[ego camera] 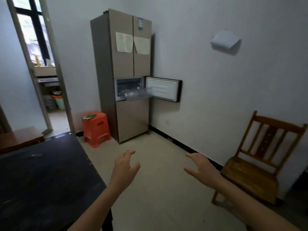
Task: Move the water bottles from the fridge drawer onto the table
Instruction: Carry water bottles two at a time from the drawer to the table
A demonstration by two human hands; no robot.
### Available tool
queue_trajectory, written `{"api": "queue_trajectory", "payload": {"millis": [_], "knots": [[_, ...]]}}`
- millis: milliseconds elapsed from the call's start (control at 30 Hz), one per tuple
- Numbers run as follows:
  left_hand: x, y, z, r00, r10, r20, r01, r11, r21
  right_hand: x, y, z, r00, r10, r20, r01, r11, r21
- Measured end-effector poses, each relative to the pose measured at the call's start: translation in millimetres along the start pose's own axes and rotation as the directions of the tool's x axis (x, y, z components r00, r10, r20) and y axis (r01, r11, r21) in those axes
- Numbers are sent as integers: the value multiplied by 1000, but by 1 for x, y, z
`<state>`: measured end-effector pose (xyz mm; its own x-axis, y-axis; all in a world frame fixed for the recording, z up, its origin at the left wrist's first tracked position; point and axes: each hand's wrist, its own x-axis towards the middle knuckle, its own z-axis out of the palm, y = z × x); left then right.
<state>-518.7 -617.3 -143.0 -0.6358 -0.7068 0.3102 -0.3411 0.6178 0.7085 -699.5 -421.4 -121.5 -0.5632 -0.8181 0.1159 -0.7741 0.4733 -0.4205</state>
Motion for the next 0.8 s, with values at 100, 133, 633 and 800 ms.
{"api": "queue_trajectory", "payload": {"millis": [100,133,633,800], "knots": [[8,29,38,1000,16,22,-16,1000,11,-4,49,-20,999,45,-26,-45,999,-15],[11,35,48,999,22,30,-23,1000,19,-5,63,-25,998,50,-34,-50,999,-21],[106,65,172,1000,2,30,-6,993,117,71,208,-58,994,106,-10,-107,989,-106],[178,85,234,999,-29,28,27,997,78,128,260,-92,990,142,23,-134,971,-200]]}}
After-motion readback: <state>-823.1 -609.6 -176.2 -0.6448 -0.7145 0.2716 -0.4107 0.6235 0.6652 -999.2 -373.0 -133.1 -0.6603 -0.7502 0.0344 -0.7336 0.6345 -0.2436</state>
